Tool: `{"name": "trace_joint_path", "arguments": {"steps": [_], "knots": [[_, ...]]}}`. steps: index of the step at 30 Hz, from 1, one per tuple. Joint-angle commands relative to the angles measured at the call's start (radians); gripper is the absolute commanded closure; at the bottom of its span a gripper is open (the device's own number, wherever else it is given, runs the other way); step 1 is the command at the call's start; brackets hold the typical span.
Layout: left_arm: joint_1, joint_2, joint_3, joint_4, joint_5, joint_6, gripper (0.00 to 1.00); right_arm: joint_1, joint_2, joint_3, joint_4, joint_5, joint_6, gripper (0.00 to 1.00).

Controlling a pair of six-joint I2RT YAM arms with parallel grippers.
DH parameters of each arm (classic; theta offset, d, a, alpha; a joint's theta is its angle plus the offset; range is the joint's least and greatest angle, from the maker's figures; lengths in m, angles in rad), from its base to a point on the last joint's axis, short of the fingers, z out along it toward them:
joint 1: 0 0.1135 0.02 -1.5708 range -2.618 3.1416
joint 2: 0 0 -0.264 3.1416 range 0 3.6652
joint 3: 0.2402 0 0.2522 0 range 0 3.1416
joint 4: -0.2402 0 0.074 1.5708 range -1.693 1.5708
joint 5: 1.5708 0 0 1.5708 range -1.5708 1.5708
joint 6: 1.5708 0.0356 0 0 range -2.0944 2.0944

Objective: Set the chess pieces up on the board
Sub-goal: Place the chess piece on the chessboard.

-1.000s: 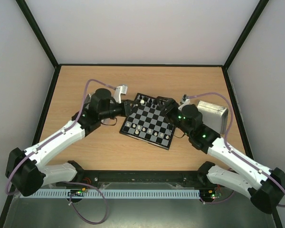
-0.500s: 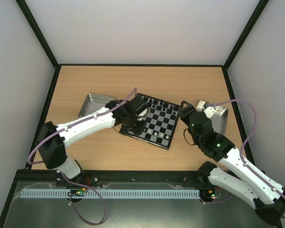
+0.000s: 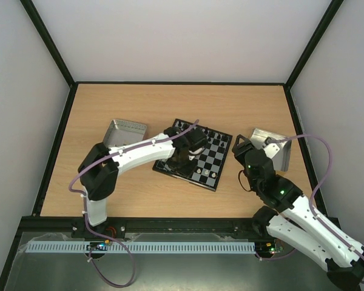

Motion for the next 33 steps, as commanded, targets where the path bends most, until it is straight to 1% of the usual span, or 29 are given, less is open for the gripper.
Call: {"name": "trace_joint_path", "arguments": {"steps": [1,5,12,33], "knots": [[-0.006,0.058,0.084,-0.077,-0.016,0.022,0.92,0.004,-0.032,-0.022,-0.048,0.073,0.009,0.35],[-0.006,0.095,0.111,-0.117,-0.061,0.035,0.92,0.004,-0.051,-0.025,-0.057,0.087,0.005,0.35],[0.001,0.125,0.113,-0.154,-0.117,0.049,0.92,0.004,-0.063,-0.033,-0.064,0.094,0.007,0.35],[0.032,0.201,0.15,-0.122,-0.11,0.085,0.89,0.004,-0.088,-0.041,-0.077,0.083,0.018,0.35]]}}
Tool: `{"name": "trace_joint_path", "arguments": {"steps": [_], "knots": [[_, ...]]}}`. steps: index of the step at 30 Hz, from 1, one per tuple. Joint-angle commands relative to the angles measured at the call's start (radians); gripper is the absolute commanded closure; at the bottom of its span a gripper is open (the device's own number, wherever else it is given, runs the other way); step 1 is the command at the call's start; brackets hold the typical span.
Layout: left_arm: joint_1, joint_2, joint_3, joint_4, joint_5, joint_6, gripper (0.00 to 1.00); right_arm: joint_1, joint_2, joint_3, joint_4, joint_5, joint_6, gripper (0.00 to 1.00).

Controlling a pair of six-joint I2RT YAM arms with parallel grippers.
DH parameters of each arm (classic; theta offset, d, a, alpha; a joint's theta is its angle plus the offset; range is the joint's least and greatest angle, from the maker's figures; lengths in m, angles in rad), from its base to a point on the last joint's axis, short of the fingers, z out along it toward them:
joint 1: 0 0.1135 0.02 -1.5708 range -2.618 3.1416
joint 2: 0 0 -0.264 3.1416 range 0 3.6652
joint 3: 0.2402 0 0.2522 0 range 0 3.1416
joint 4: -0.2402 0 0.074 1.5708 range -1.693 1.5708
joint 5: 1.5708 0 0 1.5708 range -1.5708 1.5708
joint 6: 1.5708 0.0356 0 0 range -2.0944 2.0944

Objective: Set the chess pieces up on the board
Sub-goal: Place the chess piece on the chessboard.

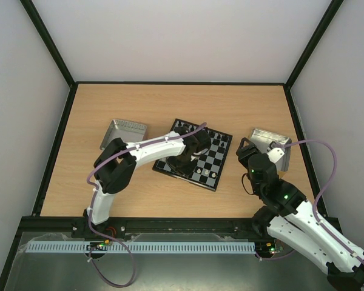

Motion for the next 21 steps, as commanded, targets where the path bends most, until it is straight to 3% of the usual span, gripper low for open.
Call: {"name": "trace_joint_path", "arguments": {"steps": [1,21], "knots": [[0.015,0.023,0.033,-0.004,-0.007,0.017,0.89,0.003,-0.012,-0.008,-0.031,0.037,0.015,0.35],[0.037,0.025,0.036,0.024,0.041,0.03,0.76,0.004,-0.014,-0.011,-0.029,0.03,0.02,0.35]]}}
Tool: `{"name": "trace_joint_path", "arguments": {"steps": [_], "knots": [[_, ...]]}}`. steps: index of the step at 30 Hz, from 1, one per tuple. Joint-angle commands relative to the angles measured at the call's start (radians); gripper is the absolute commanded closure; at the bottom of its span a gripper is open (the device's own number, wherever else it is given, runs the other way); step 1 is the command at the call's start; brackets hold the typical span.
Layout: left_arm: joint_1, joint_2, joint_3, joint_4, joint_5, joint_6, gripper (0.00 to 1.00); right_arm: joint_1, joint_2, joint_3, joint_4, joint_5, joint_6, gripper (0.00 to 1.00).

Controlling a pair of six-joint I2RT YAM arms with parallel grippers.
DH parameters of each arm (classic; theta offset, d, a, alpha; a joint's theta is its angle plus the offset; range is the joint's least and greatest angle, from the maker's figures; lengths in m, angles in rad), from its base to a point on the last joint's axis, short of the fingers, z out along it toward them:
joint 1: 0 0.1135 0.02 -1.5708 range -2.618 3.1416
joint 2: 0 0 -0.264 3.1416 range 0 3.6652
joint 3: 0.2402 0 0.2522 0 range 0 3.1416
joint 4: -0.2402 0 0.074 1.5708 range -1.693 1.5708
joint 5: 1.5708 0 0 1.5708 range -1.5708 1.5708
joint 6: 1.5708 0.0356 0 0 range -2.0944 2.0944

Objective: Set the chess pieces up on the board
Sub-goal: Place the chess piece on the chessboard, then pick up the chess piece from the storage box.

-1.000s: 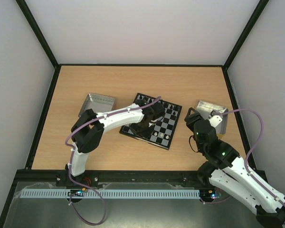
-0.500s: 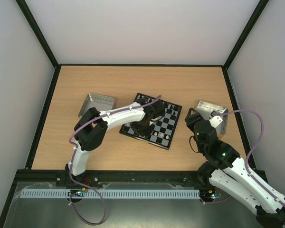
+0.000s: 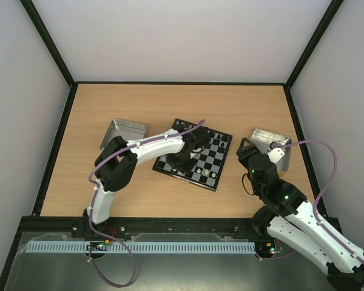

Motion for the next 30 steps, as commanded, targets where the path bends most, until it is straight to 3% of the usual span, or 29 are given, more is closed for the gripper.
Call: {"name": "trace_joint_path", "arguments": {"steps": [1,8,17,23,30], "knots": [[0.005,-0.001,0.024,-0.004,0.031,0.012,0.77,0.003,-0.008,-0.012,-0.025,0.03,0.019,0.35],[0.005,-0.007,0.012,0.012,0.047,0.011,0.84,0.004,-0.008,-0.013,-0.022,0.027,0.018,0.35],[0.02,-0.036,0.049,0.003,0.026,-0.003,0.7,0.003,-0.009,-0.009,-0.023,0.02,0.017,0.35],[0.068,-0.138,0.069,0.033,0.052,-0.016,0.65,0.003,-0.001,0.0,-0.02,0.016,0.011,0.35],[0.229,-0.367,-0.118,0.229,0.026,-0.085,0.57,0.004,0.042,0.016,0.006,-0.01,-0.007,0.35]]}}
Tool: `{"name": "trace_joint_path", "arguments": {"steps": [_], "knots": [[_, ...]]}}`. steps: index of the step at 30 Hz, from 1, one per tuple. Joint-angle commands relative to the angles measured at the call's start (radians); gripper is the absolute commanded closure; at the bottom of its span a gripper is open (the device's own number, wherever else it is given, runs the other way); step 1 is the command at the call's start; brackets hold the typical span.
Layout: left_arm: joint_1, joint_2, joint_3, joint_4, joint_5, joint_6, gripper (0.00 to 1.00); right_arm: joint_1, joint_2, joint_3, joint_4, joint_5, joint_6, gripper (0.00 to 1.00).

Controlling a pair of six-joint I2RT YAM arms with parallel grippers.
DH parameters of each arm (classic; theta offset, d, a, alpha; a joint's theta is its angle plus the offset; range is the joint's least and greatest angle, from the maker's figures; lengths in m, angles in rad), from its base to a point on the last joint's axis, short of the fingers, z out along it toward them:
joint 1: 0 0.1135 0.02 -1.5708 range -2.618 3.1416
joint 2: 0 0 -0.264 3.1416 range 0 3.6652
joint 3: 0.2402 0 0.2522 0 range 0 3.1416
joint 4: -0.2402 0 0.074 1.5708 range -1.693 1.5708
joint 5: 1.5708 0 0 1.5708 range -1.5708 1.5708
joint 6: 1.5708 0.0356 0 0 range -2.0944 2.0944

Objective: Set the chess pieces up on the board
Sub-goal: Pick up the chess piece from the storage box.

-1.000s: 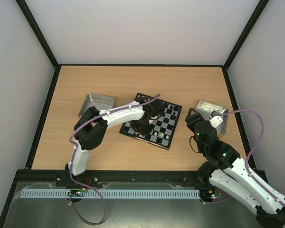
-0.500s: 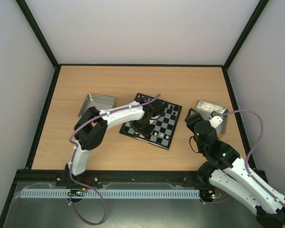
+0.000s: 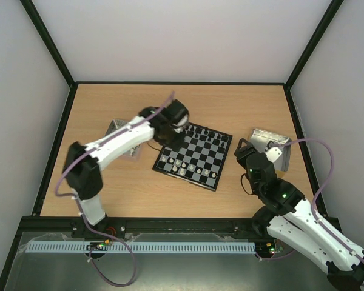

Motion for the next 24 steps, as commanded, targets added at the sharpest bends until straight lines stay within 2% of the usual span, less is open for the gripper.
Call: {"name": "trace_joint_path", "arguments": {"steps": [1,8,12,17,21,24], "knots": [[0.122,-0.171,-0.141,0.143,-0.022,-0.073,0.57,0.004,0.032,0.021,0.009,0.001,-0.009,0.35],[0.372,-0.414,-0.432,0.335,-0.011,-0.149,0.5,0.003,0.104,0.033,0.063,-0.06,-0.037,0.35],[0.511,-0.457,-0.528,0.367,0.031,-0.143,0.5,0.004,0.15,0.036,0.096,-0.084,-0.042,0.35],[0.605,-0.401,-0.576,0.374,0.018,-0.11,0.55,0.003,0.21,0.037,0.132,-0.112,-0.04,0.35],[0.618,-0.312,-0.563,0.375,-0.025,-0.11,0.64,0.004,0.254,0.039,0.157,-0.136,-0.039,0.35],[0.62,-0.247,-0.547,0.384,-0.051,-0.118,0.65,0.004,0.28,0.044,0.167,-0.147,-0.045,0.35]]}}
